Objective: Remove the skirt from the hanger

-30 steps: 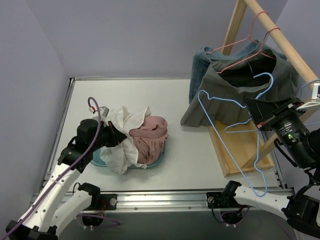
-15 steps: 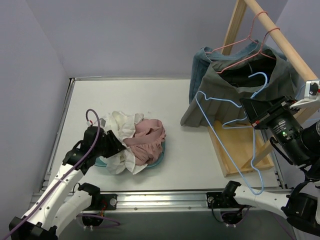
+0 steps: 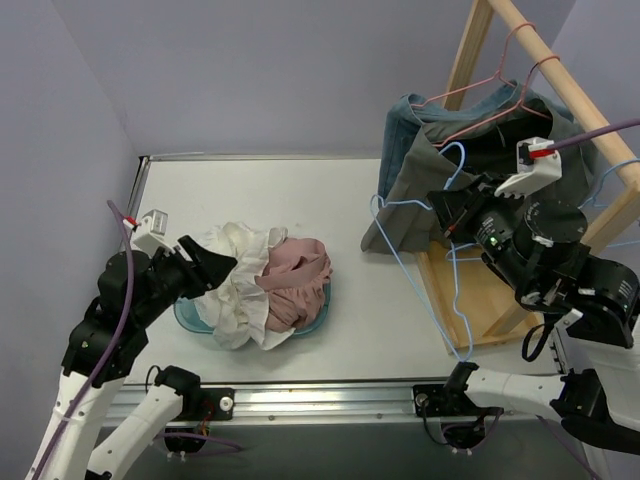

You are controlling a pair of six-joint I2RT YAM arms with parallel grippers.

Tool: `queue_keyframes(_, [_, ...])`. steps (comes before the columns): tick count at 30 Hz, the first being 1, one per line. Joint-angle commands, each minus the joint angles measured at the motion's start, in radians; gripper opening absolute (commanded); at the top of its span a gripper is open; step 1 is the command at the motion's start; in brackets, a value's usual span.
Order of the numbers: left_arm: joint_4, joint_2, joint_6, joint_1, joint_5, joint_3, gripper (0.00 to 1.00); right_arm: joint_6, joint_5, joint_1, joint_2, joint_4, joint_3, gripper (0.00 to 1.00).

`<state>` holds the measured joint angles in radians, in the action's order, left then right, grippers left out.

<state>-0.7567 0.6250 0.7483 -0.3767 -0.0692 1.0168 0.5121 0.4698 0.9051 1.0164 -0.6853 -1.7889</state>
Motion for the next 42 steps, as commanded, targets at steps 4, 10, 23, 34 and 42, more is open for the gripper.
queue_keyframes(4, [-0.007, 0.110, -0.112, -0.030, -0.164, 0.244, 0.94, 0.003, 0.093, 0.006, 0.043, 0.104, 0.040, 0.00])
queue_keyframes(10, [0.037, 0.277, -0.239, -0.125, -0.241, 0.434, 0.94, 0.043, 0.156, 0.005, 0.091, 0.107, 0.040, 0.00])
queue_keyframes(23, [0.054, 0.585, -0.486, -0.691, 0.117, 0.797, 0.91, 0.201, 0.366, -0.006, 0.287, -0.072, -0.046, 0.00])
queue_keyframes(34, [0.002, 0.621, -0.503, -0.815, 0.146, 0.845, 0.83, 0.232, 0.435, -0.044, 0.332, -0.102, -0.026, 0.00])
queue_keyframes(42, [-0.016, 0.689, -0.570, -0.981, 0.279, 0.862, 0.84, 0.217, 0.400, -0.072, 0.378, -0.085, -0.046, 0.00])
